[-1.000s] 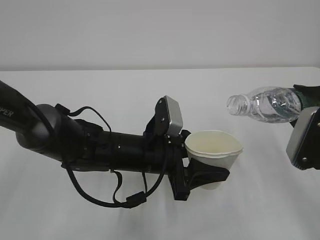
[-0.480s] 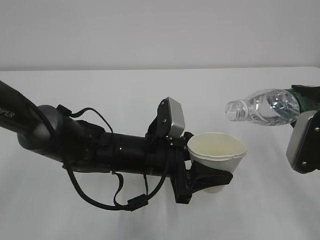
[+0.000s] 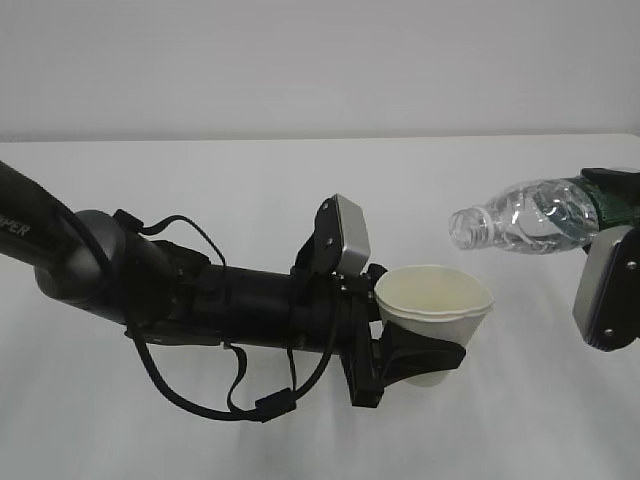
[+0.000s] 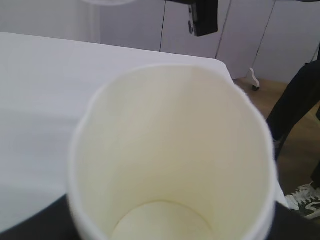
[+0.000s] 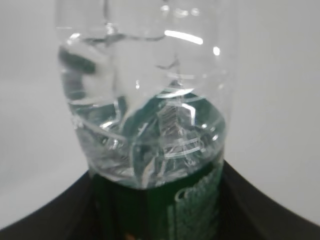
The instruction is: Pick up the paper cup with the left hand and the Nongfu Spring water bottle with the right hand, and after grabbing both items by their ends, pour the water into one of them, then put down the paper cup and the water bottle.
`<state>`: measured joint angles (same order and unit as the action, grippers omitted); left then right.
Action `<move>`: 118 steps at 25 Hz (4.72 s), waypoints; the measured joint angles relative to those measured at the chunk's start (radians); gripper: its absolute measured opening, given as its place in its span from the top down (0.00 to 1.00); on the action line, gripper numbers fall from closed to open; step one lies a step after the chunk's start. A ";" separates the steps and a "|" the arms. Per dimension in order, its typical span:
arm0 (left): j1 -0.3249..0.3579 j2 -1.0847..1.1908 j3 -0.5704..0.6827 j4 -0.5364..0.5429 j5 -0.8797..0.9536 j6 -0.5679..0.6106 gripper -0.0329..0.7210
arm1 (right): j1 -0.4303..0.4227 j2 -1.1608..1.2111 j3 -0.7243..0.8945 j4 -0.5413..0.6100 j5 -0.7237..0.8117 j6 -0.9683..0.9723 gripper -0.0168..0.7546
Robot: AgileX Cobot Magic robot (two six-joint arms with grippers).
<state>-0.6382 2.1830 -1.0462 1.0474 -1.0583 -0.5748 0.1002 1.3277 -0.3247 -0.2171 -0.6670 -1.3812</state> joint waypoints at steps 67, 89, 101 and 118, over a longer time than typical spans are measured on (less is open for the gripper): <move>0.000 0.000 0.000 -0.003 0.000 -0.002 0.40 | 0.000 0.000 0.000 -0.037 -0.029 -0.035 0.45; 0.000 0.000 0.000 -0.003 0.002 -0.002 0.40 | 0.000 0.000 0.000 -0.037 -0.037 -0.035 0.45; 0.000 0.000 0.000 -0.003 0.002 -0.002 0.40 | 0.000 0.000 0.000 -0.037 -0.037 -0.035 0.45; 0.000 0.000 0.000 -0.003 0.002 -0.002 0.40 | 0.000 0.000 0.000 -0.037 -0.038 -0.036 0.45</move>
<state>-0.6382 2.1830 -1.0462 1.0441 -1.0566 -0.5770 0.1002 1.3277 -0.3247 -0.2546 -0.7055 -1.4175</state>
